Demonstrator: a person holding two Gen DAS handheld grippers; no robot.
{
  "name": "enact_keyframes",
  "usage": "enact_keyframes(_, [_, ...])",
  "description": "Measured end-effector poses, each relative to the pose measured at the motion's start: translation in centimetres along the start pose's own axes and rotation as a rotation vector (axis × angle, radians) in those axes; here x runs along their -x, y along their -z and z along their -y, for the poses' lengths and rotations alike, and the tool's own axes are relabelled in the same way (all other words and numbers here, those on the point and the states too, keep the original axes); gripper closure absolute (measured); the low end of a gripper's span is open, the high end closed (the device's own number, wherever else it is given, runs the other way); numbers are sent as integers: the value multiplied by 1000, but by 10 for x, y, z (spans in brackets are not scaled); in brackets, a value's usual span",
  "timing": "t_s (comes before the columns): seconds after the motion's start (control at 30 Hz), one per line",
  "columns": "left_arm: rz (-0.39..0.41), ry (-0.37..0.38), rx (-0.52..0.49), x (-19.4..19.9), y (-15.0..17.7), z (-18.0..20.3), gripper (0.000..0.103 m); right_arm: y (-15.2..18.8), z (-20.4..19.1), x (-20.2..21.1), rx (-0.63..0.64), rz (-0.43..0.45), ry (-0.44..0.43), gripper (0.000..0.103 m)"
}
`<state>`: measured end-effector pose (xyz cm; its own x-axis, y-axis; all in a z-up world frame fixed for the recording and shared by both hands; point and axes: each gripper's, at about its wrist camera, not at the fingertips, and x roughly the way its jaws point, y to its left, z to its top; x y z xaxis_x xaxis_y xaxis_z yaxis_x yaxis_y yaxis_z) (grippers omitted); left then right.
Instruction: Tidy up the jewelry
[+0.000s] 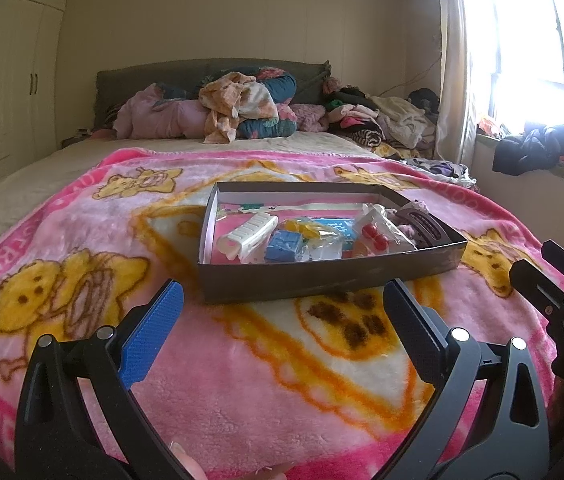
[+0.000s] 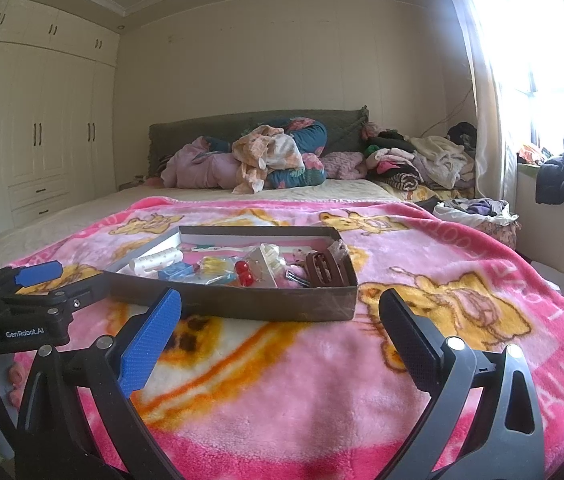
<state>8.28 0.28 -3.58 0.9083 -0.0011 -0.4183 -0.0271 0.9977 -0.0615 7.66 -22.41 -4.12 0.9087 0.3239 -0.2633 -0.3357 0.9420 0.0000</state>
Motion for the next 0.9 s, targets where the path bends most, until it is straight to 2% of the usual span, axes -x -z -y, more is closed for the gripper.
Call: enact_keyframes(0.9, [-22,17,15,-4,4,-3,12,1,1,0,0,-10,7,6])
